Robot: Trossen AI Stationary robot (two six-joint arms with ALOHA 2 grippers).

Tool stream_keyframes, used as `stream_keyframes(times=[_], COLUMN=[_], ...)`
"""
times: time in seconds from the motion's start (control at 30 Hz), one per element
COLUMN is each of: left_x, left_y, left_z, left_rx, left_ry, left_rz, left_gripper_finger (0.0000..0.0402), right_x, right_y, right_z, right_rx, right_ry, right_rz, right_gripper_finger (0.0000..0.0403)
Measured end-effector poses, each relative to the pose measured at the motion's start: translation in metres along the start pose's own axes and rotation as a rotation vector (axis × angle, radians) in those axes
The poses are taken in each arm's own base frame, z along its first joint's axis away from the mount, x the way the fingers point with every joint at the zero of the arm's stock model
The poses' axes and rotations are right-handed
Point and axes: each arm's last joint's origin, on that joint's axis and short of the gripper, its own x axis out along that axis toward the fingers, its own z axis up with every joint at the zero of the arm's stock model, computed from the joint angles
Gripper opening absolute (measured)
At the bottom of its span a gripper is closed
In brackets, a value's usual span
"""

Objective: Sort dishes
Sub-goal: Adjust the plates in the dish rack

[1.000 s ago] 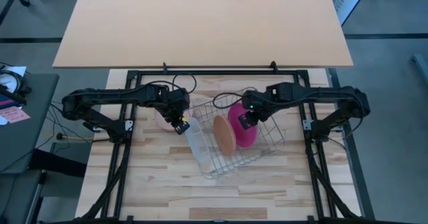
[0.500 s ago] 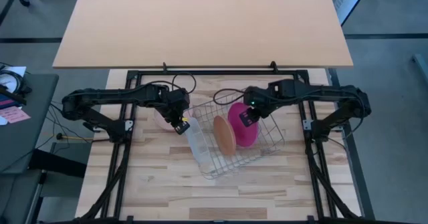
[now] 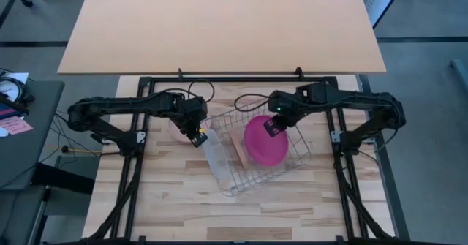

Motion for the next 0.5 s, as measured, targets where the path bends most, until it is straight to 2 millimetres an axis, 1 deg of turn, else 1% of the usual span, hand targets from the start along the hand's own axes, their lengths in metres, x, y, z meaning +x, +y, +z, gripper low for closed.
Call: stream_keyframes(times=[0.17,0.27,0.5], left_x=[0.0000,0.0000,0.0000], left_y=[-0.0001,-0.0001,-0.0001], left_z=[0.0000,0.0000,0.0000], left_rx=[0.000,0.000,0.004], left_ry=[0.000,-0.001,-0.001], left_rz=[0.000,0.000,0.001], left_gripper_finger=[0.0000,0.0000,0.0000], right_x=[-0.0003,-0.0006,0.0009], right_y=[-0.0033,-0.0072,-0.0045], right_z=[-0.0071,-0.0073,-0.0035], right_rx=[0.019,0.027,0.035], right_ry=[0.020,0.016,-0.018], right_rz=[-0.079,-0.124,-0.103], right_gripper_finger=[0.0065,0.0065,0.0065])
